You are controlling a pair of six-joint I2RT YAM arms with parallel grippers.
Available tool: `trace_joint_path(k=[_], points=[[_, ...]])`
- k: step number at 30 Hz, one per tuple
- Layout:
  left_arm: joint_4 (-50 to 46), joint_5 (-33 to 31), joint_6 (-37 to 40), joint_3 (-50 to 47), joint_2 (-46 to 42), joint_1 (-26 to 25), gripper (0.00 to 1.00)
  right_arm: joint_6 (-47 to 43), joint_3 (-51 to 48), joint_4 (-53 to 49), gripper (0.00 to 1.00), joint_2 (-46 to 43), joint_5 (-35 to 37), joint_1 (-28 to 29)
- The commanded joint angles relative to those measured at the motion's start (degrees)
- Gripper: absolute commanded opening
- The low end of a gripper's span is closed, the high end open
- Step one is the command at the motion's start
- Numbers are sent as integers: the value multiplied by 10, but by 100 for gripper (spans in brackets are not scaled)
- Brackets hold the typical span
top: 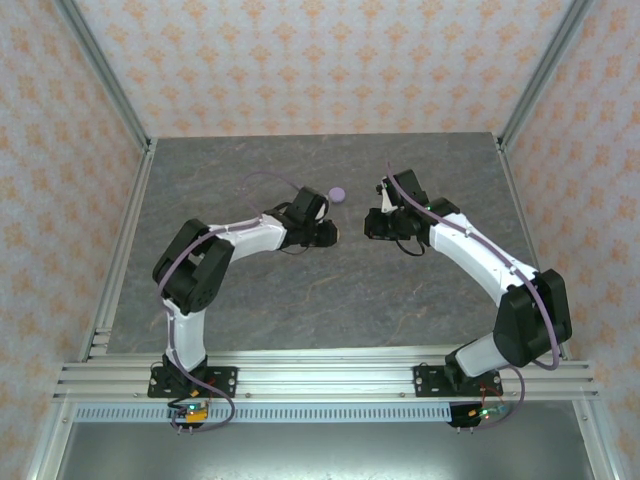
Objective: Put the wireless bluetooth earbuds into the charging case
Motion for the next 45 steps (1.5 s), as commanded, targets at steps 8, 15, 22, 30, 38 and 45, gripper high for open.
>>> trace_joint_path(k=[8, 15, 22, 30, 38, 45], points=[[-26, 33, -18, 31, 33, 3, 28, 2, -1, -19, 17, -10, 28, -3], [-53, 2, -8, 31, 17, 3, 61, 1, -2, -22, 21, -11, 50, -4], [-102, -86, 40, 13, -72, 6, 81, 7, -22, -4, 29, -22, 150, -11], [-170, -256, 87, -39, -203, 23, 82, -9, -76, 78, 35, -43, 366, -22], [-173, -476, 159, -117, -306, 45, 83, -67, -139, 209, 44, -43, 447, -61], [-9, -530, 248, -228, -351, 105, 90, -116, -193, 341, 53, -22, 446, -92]])
